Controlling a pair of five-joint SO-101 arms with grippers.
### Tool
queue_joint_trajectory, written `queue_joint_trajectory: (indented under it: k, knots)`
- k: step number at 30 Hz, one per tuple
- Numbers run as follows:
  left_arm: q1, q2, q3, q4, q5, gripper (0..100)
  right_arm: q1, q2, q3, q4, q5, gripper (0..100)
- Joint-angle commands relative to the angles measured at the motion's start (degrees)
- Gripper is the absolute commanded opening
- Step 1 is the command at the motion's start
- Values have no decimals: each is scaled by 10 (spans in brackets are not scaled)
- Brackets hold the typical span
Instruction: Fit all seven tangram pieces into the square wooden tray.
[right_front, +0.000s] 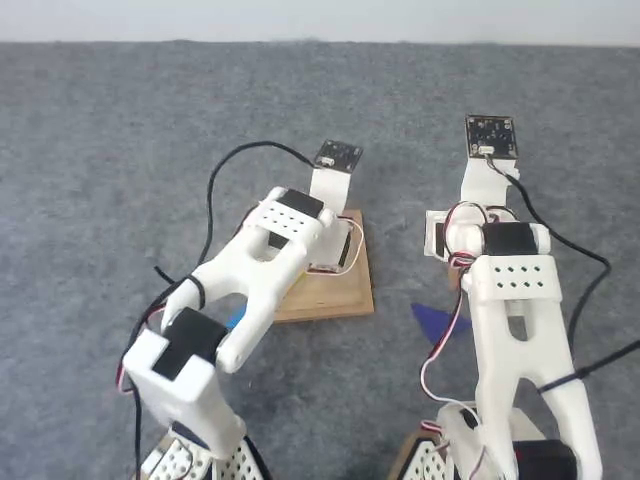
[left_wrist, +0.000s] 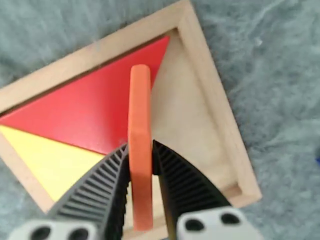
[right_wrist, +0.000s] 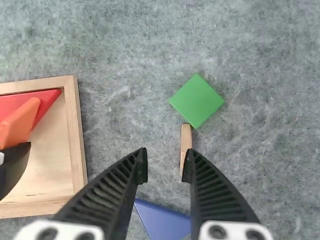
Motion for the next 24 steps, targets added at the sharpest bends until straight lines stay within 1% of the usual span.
queue_joint_trajectory:
  k: [1,4,7,10,12,16,20,24]
  knots:
    - [4,-8,-24,-6,11,17,9,-28,-4,-11,7,122]
    - [6,-8,-24,-6,11,19,9,-28,-4,-11,7,122]
    - [25,-8,-23,-4,14,76,8,-28,-4,-11,7,122]
    - [43,-4,-24,-6,55,131,8,-28,-4,-11,7,122]
    - [43,-2,-34,-12,66,130,8,-28,-4,-11,7,122]
    - [40,-2,-39,-26,68,129,8,-28,-4,-11,7,122]
    - [33,-4,-39,-24,64,129,8,-28,-4,-11,7,122]
    - [11,-7,-39,-22,27,107,9,-28,-4,-11,7,122]
